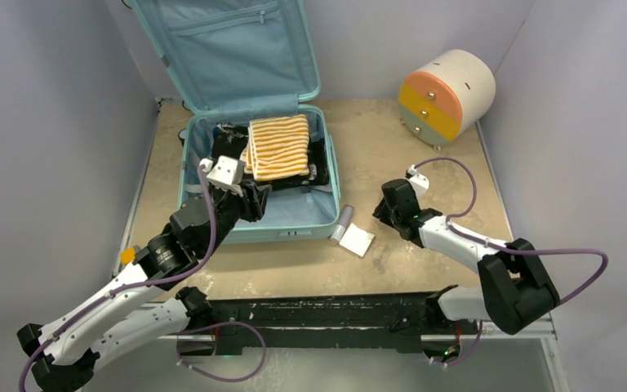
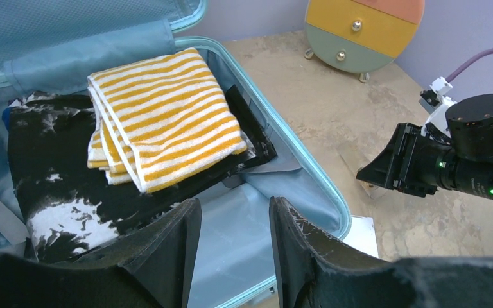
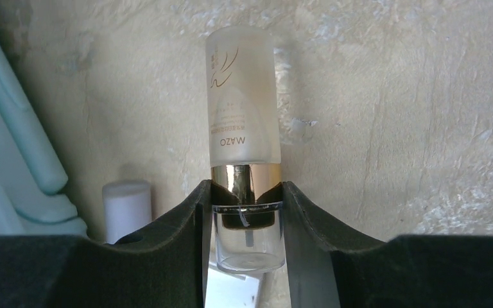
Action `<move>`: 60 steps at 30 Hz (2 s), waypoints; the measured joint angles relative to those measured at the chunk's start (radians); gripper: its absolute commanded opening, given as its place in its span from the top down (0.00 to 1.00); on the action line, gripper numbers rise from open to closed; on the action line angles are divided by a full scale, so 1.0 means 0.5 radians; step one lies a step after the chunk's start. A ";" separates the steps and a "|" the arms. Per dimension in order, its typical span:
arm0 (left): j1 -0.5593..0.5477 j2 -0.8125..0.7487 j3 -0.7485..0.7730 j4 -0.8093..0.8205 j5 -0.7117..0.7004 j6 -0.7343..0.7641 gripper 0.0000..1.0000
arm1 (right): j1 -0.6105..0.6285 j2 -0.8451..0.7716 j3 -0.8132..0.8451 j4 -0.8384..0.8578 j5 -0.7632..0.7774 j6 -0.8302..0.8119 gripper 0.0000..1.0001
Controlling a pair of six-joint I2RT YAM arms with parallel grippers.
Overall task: Pack the luggage
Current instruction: Pick up the makeup from the center of the board.
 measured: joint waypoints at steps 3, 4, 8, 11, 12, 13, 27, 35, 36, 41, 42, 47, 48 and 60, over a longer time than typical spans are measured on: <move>0.000 0.000 0.000 0.000 -0.020 -0.005 0.55 | 0.000 0.066 -0.014 0.047 0.069 0.173 0.64; 0.000 0.000 0.000 0.000 -0.022 -0.007 0.55 | 0.000 0.095 -0.014 0.056 0.081 0.224 0.60; 0.000 0.000 0.000 0.000 -0.028 -0.032 0.54 | 0.000 0.217 -0.013 0.106 0.090 0.361 0.45; 0.000 0.000 0.000 0.000 -0.034 -0.036 0.54 | 0.000 0.231 -0.010 0.136 0.091 0.404 0.36; 0.000 0.000 0.000 -0.001 -0.037 -0.036 0.54 | 0.000 0.230 -0.009 0.144 0.089 0.410 0.35; 0.000 0.000 0.000 -0.001 -0.038 -0.037 0.54 | 0.000 0.229 -0.008 0.146 0.089 0.413 0.33; 0.000 -0.001 0.013 -0.011 -0.038 -0.052 0.53 | 0.001 0.150 -0.074 0.148 0.045 0.275 0.42; 0.000 0.002 0.031 -0.031 -0.037 -0.060 0.53 | 0.037 0.150 -0.074 0.121 0.064 0.248 0.41; 0.000 0.001 0.034 -0.032 -0.037 -0.068 0.54 | 0.043 0.150 -0.074 0.118 0.068 0.248 0.41; 0.000 -0.007 0.034 -0.032 -0.037 -0.088 0.54 | 0.095 0.127 -0.072 0.060 0.081 0.249 0.42; 0.000 -0.009 0.035 -0.032 -0.037 -0.088 0.54 | 0.105 0.123 -0.072 0.048 0.082 0.249 0.43; 0.000 -0.026 0.037 -0.034 -0.037 -0.088 0.54 | 0.114 0.124 -0.072 0.023 0.095 0.249 0.55; 0.000 -0.030 0.037 -0.034 -0.038 -0.089 0.54 | 0.114 0.124 -0.072 0.018 0.096 0.249 0.58; 0.000 -0.038 0.038 -0.038 -0.038 -0.089 0.54 | 0.124 -0.138 -0.093 -0.294 0.047 0.175 0.69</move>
